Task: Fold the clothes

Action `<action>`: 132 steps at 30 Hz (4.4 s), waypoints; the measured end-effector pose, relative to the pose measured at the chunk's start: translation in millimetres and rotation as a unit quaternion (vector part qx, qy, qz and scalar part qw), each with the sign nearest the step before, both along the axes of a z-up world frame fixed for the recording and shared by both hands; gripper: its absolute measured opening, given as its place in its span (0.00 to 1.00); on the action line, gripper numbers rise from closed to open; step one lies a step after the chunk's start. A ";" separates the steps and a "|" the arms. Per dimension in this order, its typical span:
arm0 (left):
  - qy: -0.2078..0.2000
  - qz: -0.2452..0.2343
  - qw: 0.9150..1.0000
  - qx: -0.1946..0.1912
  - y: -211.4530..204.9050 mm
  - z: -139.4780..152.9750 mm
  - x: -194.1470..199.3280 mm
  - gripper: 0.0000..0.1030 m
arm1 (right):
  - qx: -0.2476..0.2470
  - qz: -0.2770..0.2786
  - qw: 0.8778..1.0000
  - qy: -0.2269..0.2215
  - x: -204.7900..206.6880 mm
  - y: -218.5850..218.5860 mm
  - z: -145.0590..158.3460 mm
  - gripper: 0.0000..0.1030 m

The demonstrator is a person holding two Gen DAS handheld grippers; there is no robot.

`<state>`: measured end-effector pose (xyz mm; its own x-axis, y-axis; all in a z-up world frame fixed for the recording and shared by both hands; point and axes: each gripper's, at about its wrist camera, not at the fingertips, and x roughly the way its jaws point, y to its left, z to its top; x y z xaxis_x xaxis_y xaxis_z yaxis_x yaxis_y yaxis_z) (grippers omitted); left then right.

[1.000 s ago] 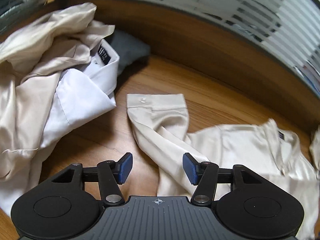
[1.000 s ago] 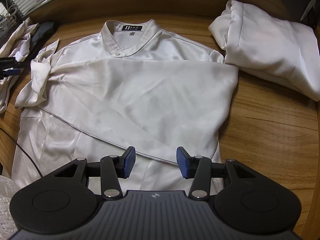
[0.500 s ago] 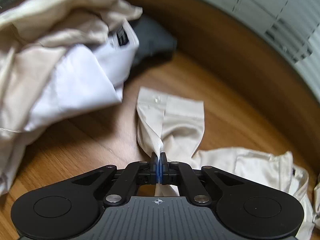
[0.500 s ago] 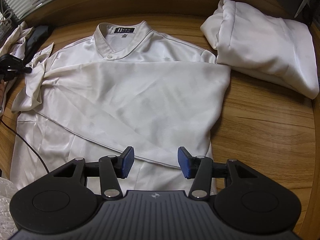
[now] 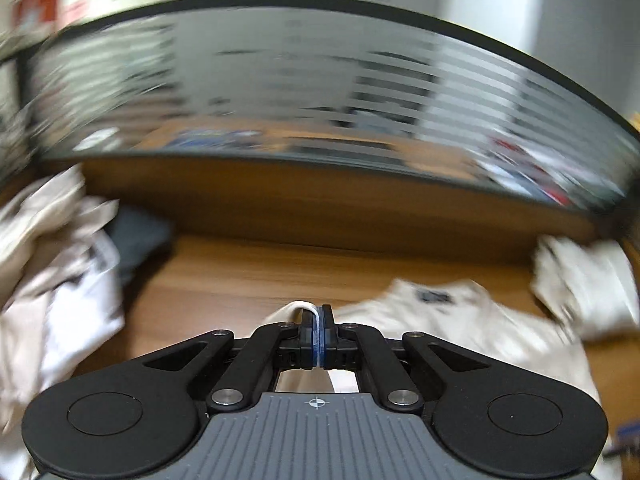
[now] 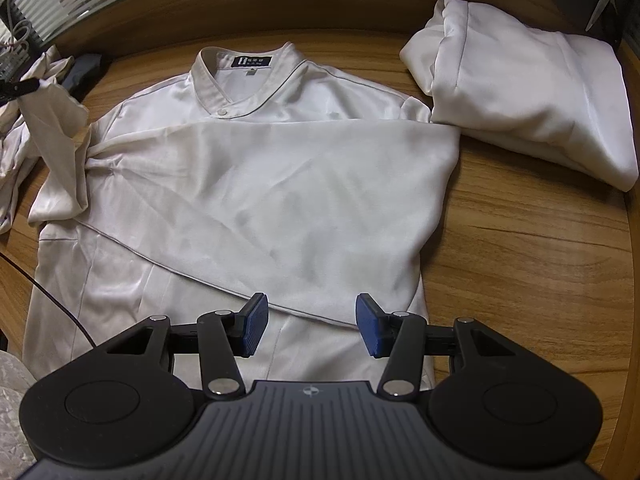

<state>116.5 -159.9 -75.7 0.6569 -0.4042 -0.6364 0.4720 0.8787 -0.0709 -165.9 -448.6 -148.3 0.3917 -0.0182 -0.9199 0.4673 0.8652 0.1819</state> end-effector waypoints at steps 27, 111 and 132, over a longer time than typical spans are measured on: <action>0.048 -0.125 0.981 0.141 6.5 -58.0 -83.1 0.52 | 0.032 0.059 0.997 -0.049 55.3 24.6 17.6 0.54; 0.176 0.020 0.976 0.131 81.5 -93.7 -17.6 0.55 | 0.077 -0.076 0.990 -0.089 170.1 -84.9 28.3 0.39; 0.243 0.068 0.964 0.079 87.1 -83.4 -19.0 0.55 | 0.083 0.072 0.993 0.041 291.0 -145.4 -42.9 0.02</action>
